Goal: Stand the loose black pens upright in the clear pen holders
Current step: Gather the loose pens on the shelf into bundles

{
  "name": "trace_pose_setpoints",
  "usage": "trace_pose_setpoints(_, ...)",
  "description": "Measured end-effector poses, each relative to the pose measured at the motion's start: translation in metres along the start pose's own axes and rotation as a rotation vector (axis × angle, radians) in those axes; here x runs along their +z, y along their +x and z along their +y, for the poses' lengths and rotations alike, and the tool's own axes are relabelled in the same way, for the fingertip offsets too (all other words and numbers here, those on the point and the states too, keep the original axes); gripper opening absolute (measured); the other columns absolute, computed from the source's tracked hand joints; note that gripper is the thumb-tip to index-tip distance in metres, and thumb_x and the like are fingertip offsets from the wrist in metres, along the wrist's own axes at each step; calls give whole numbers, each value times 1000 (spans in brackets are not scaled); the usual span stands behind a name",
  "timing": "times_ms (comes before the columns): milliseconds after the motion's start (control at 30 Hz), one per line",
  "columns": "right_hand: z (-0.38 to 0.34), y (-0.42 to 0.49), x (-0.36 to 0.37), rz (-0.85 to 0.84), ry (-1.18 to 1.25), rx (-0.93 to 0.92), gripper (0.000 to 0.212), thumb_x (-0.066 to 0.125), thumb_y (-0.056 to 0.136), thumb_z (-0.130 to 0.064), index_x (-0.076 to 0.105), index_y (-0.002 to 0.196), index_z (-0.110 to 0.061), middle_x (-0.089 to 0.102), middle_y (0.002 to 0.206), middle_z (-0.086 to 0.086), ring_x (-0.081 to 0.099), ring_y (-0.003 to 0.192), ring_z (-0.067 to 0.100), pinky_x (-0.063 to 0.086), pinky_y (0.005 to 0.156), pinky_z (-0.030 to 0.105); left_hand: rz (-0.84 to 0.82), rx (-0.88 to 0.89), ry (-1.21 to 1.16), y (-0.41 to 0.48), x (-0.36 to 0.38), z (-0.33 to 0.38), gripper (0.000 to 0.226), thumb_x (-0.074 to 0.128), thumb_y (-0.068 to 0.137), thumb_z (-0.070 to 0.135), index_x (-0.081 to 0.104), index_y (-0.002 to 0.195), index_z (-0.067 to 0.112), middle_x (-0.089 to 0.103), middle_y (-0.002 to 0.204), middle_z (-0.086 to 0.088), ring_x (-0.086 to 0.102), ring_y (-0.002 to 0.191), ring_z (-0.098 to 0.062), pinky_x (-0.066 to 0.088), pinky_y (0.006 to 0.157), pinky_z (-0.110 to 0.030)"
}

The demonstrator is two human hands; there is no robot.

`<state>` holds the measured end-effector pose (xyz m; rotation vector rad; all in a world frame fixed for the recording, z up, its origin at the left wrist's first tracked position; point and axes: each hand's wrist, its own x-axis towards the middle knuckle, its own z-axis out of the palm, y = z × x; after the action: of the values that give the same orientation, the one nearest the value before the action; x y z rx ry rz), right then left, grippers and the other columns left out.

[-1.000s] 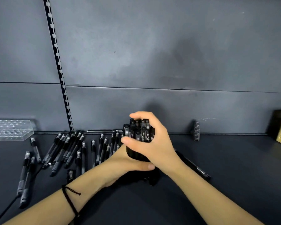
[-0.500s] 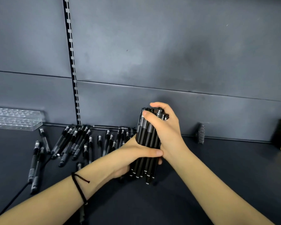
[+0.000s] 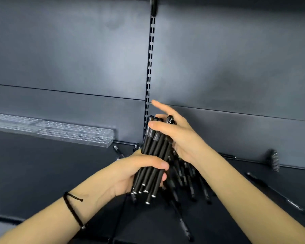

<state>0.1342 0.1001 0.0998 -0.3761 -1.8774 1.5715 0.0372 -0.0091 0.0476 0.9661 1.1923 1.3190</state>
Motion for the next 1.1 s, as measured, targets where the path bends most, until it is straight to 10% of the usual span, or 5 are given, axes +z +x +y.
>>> trace_pose_setpoints(267,-5,27,174,-49,82,-84,23,67,83,-3,71,97,-22,65,85,-10,62,72,4,52,67,23,143,63,94,-108,-126,22,35,74,63,9,61,95,12,66,72,-7,66,64,-18,53,64,-33)
trace_pose_setpoints(833,46,131,450,5,323,272,17,66,80,1,63,69,-11,62,69,5,63,65,19,56,69,34,473,-23,114,-229,-359,35,38,74,73,-1,56,106,6,66,71,-14,65,62,-21,54,55,-32)
trace_pose_setpoints(1100,82,199,540,42,423,498,11,67,79,-6,57,76,-10,59,65,6,59,54,19,52,55,26,680,-26,557,-235,-476,51,40,82,59,14,63,94,17,69,77,-2,66,66,-13,56,63,-27)
